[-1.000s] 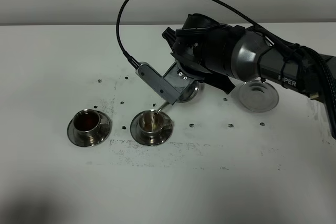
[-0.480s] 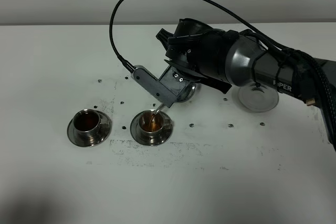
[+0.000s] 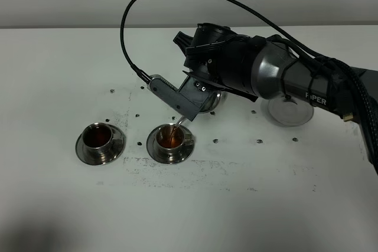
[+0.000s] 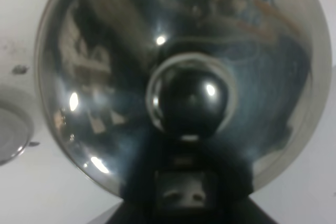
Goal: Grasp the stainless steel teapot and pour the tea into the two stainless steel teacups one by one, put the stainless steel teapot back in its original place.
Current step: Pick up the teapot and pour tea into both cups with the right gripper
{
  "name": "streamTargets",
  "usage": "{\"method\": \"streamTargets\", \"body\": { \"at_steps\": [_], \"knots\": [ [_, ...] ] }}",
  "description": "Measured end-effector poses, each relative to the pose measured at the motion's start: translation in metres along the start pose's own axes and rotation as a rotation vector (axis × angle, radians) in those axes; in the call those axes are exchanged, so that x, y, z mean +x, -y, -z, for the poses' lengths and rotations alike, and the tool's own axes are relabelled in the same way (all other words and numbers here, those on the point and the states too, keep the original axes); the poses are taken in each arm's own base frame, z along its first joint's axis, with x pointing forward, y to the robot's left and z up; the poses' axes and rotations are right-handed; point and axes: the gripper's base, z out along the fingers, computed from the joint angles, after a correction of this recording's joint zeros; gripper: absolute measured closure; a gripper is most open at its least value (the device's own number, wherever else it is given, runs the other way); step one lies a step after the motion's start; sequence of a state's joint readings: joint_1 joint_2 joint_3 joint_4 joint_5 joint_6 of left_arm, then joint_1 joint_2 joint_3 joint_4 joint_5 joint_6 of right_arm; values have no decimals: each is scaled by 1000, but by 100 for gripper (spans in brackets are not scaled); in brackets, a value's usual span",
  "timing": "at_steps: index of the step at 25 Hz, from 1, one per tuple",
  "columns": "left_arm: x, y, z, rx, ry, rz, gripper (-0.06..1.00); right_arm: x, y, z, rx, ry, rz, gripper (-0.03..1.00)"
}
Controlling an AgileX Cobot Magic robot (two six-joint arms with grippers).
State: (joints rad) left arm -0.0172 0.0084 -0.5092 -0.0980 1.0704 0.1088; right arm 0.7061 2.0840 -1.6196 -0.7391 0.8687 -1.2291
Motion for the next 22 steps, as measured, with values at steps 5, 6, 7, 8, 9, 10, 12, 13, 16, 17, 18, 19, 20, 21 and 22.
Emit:
{"method": "streamTargets", "body": {
  "at_steps": [5, 6, 7, 8, 9, 10, 12, 13, 16, 17, 18, 19, 20, 21, 22],
  "knots": [
    [0, 0, 0, 0, 0, 0, 36, 0, 1, 1, 5, -10, 9, 79],
    [0, 0, 0, 0, 0, 0, 36, 0, 1, 1, 5, -10, 7, 79],
    [0, 0, 0, 0, 0, 0, 36, 0, 1, 1, 6, -12, 8, 79],
    [0, 0, 0, 0, 0, 0, 36, 0, 1, 1, 8, -15, 10, 79],
    [0, 0, 0, 0, 0, 0, 36, 0, 1, 1, 10, -18, 12, 79],
    [0, 0, 0, 0, 0, 0, 36, 0, 1, 1, 12, -23, 13, 79],
    [0, 0, 0, 0, 0, 0, 36, 0, 2, 2, 15, -27, 7, 79],
    [0, 0, 0, 0, 0, 0, 36, 0, 2, 2, 16, -29, 6, 79],
    [0, 0, 0, 0, 0, 0, 36, 0, 3, 3, 22, -39, 17, 79],
    [0, 0, 0, 0, 0, 0, 36, 0, 3, 3, 23, -41, 19, 79],
    [0, 0, 0, 0, 0, 0, 36, 0, 3, 3, 24, -43, 20, 79],
    [0, 0, 0, 0, 0, 0, 36, 0, 3, 3, 24, -44, 21, 79],
    [0, 0, 0, 0, 0, 0, 36, 0, 3, 3, 24, -44, 21, 79],
    [0, 0, 0, 0, 0, 0, 36, 0, 3, 3, 24, -44, 22, 79],
    [0, 0, 0, 0, 0, 0, 36, 0, 3, 3, 27, -47, 25, 79]
  ]
}}
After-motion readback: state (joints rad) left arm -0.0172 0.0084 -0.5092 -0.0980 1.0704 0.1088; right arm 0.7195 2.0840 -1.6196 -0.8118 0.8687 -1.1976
